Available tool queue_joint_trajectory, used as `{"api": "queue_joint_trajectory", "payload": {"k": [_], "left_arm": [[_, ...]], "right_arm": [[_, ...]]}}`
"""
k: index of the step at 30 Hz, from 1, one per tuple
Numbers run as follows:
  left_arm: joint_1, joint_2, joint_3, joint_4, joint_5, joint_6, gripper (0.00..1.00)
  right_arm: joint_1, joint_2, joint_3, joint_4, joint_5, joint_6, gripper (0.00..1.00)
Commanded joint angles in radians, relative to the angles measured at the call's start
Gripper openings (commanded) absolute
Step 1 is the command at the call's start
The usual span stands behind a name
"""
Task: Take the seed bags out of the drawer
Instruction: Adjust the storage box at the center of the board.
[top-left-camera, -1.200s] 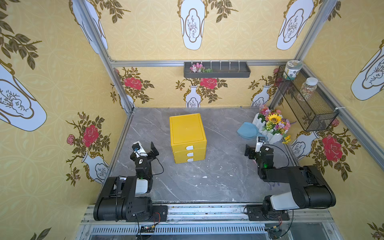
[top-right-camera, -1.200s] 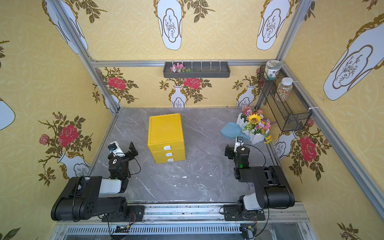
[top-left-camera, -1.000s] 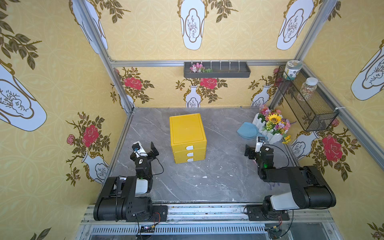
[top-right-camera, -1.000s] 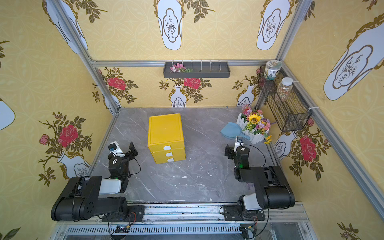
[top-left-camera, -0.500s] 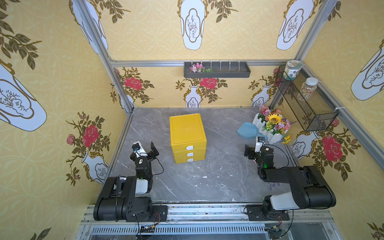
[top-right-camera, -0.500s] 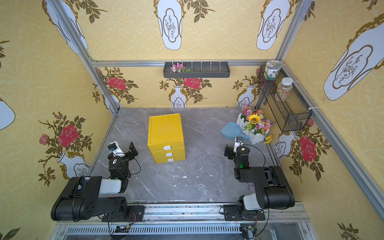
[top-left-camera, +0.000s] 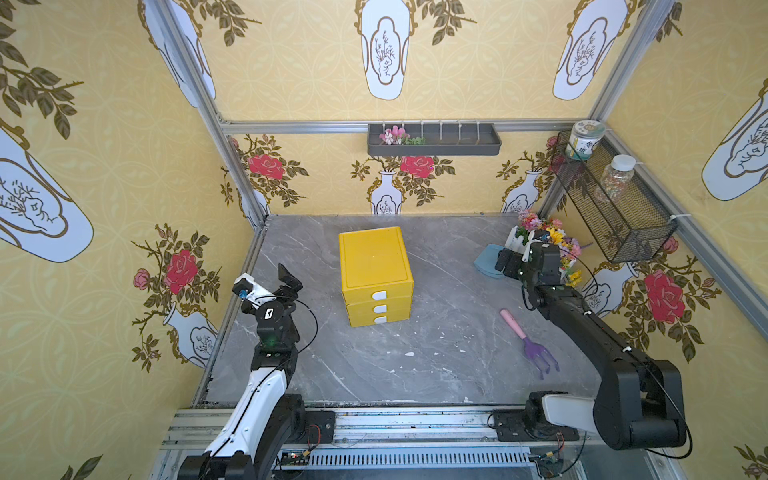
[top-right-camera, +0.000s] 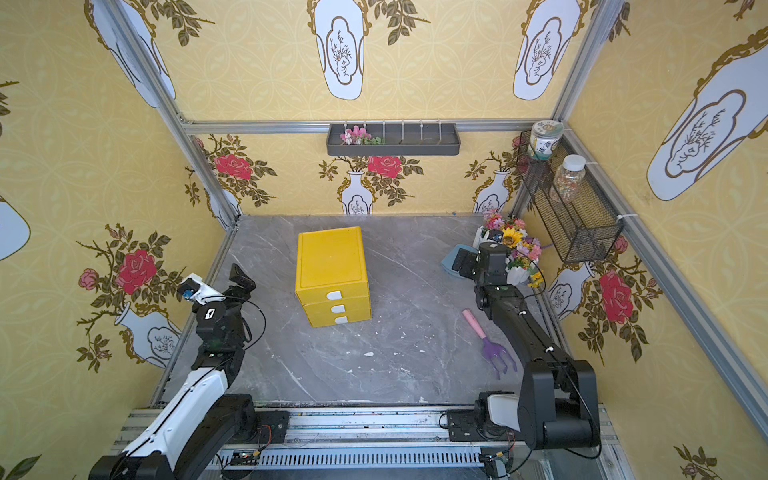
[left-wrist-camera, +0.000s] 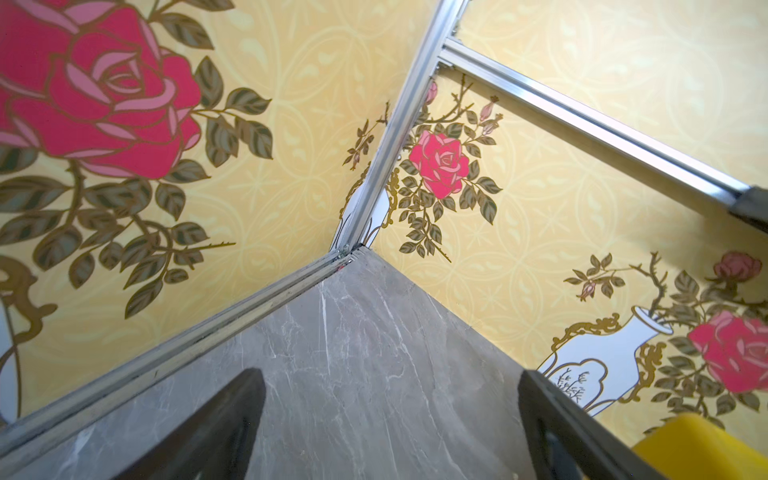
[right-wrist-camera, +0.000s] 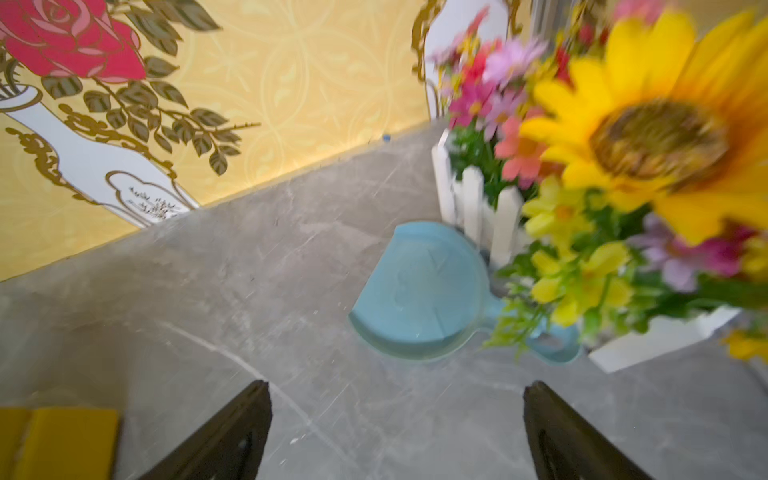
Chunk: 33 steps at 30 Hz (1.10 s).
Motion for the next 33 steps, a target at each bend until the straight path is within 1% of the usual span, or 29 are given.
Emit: {"api": "queue_joint_trajectory", "payload": {"k": [1, 2, 3, 4, 7, 9, 11, 12, 15, 17, 20, 25, 29, 33], "left_arm": [[0.000, -0.025, 0.086, -0.439, 0.004, -0.269, 1.00], [0.000, -0.024, 0.122, -0.506, 0.035, -0.317, 1.00], [0.000, -0.020, 0.147, -0.558, 0.085, -0.346, 1.00], [0.000, -0.014, 0.163, -0.581, 0.138, -0.383, 0.96], [0.000, 0.013, 0.192, -0.593, 0.387, -0.419, 0.77], [0.000, 0.048, 0.202, -0.583, 0.541, -0.461, 0.62], [0.000, 0.090, 0.206, -0.581, 0.657, -0.518, 0.50], [0.000, 0.114, 0.209, -0.580, 0.722, -0.546, 0.43], [-0.003, 0.159, 0.191, -0.570, 0.848, -0.610, 0.35], [-0.002, 0.160, 0.155, -0.529, 0.894, -0.644, 0.34], [-0.002, 0.145, 0.098, -0.466, 0.939, -0.700, 0.36], [-0.002, 0.157, 0.046, -0.418, 0.972, -0.751, 0.38], [-0.002, 0.204, 0.051, -0.401, 0.990, -0.755, 0.40], [-0.004, 0.249, 0.069, -0.380, 0.998, -0.754, 0.40]], "right_arm": [[0.017, 0.029, 0.042, -0.249, -0.240, 0.181, 0.99], [0.031, 0.031, 0.042, -0.245, -0.276, 0.208, 0.97], [0.049, 0.035, 0.046, -0.245, -0.303, 0.231, 0.91], [0.070, 0.039, 0.052, -0.248, -0.319, 0.244, 0.86], [0.165, 0.068, 0.086, -0.260, -0.325, 0.269, 0.76], [0.237, 0.101, 0.105, -0.252, -0.325, 0.290, 0.74], [0.293, 0.144, 0.119, -0.234, -0.327, 0.319, 0.74], [0.316, 0.174, 0.129, -0.228, -0.330, 0.340, 0.73], [0.362, 0.272, 0.167, -0.175, -0.364, 0.383, 0.72], [0.395, 0.343, 0.220, -0.162, -0.366, 0.386, 0.72], [0.432, 0.460, 0.341, -0.198, -0.373, 0.382, 0.71], [0.459, 0.616, 0.506, -0.229, -0.391, 0.378, 0.71], [0.459, 0.702, 0.594, -0.252, -0.396, 0.387, 0.73], [0.459, 0.756, 0.645, -0.255, -0.399, 0.395, 0.73]]}}
